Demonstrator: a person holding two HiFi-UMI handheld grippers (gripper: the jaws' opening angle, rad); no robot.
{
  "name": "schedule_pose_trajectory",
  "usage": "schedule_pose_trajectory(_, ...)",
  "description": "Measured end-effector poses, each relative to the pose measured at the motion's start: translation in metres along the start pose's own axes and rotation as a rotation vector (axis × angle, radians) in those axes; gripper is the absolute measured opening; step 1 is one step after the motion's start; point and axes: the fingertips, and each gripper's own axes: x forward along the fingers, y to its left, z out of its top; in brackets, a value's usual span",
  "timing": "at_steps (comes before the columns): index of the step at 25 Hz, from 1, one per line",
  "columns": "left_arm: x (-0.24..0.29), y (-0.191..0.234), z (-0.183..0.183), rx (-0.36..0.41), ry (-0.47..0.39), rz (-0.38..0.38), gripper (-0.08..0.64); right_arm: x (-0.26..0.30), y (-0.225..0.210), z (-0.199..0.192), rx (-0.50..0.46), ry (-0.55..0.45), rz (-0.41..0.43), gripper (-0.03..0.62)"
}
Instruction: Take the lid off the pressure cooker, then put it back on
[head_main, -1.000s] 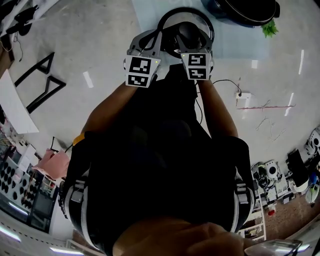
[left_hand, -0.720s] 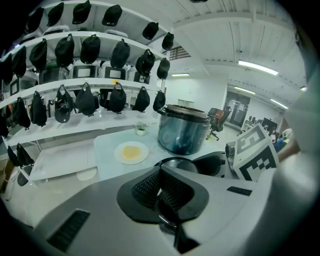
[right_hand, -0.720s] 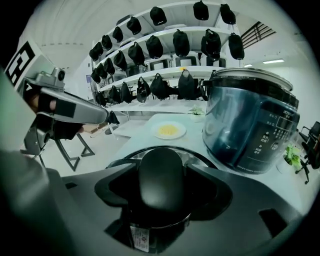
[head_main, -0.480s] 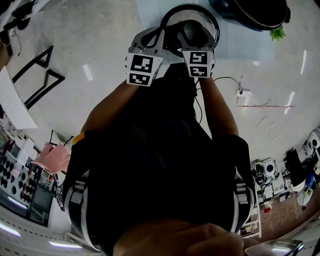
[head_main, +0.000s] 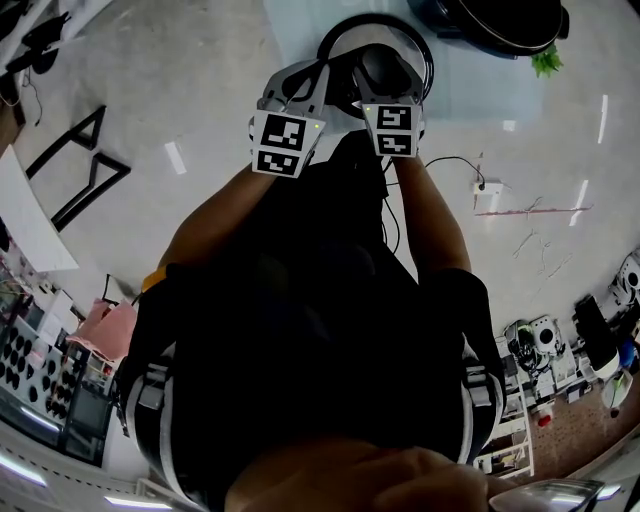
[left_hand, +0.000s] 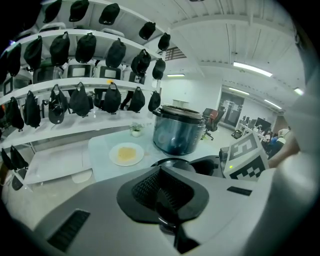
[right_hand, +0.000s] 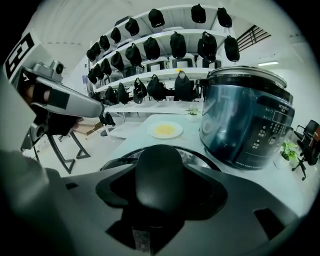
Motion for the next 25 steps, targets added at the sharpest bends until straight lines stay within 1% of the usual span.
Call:
schedule_pose_trajectory(3, -0.009, 0.0, 0.009, -0.002, -0.021, 0.002, 0.007, -0.005, 0.0, 0.003, 0.0, 0.023, 0.01, 0.29)
schedule_pose_trajectory(6, -0.022, 0.003, 0.021, -0.001, -0.044, 0.016, 0.007, -0.018, 0.001, 0.013, 0.002, 0.012, 0.013, 0.29)
schedule_pose_trajectory(8, -0.035, -0.004, 0.031, -0.004, -0.063, 0.022, 0.008, -0.037, 0.002, 0.019, -0.001, -0.002, 0.012, 0.29)
schedule_pose_trajectory(11, -0.053, -0.004, 0.046, -0.003, -0.1, 0.022, 0.007, -0.06, 0.011, 0.039, -0.011, -0.031, 0.026, 0.29)
schedule_pose_trajectory(16, -0.077, 0.002, 0.072, 0.005, -0.16, 0.01, 0.007, -0.094, 0.026, 0.077, -0.049, -0.079, 0.072, 0.29)
schedule_pose_trajectory(21, -0.089, 0.002, 0.101, -0.005, -0.216, 0.028, 0.007, -0.135, 0.013, 0.102, -0.083, -0.118, 0.116, 0.29)
schedule_pose_trajectory(25, -0.087, -0.012, 0.128, -0.013, -0.255, 0.042, 0.006, -0.166, -0.011, 0.122, -0.122, -0.143, 0.145, 0.29)
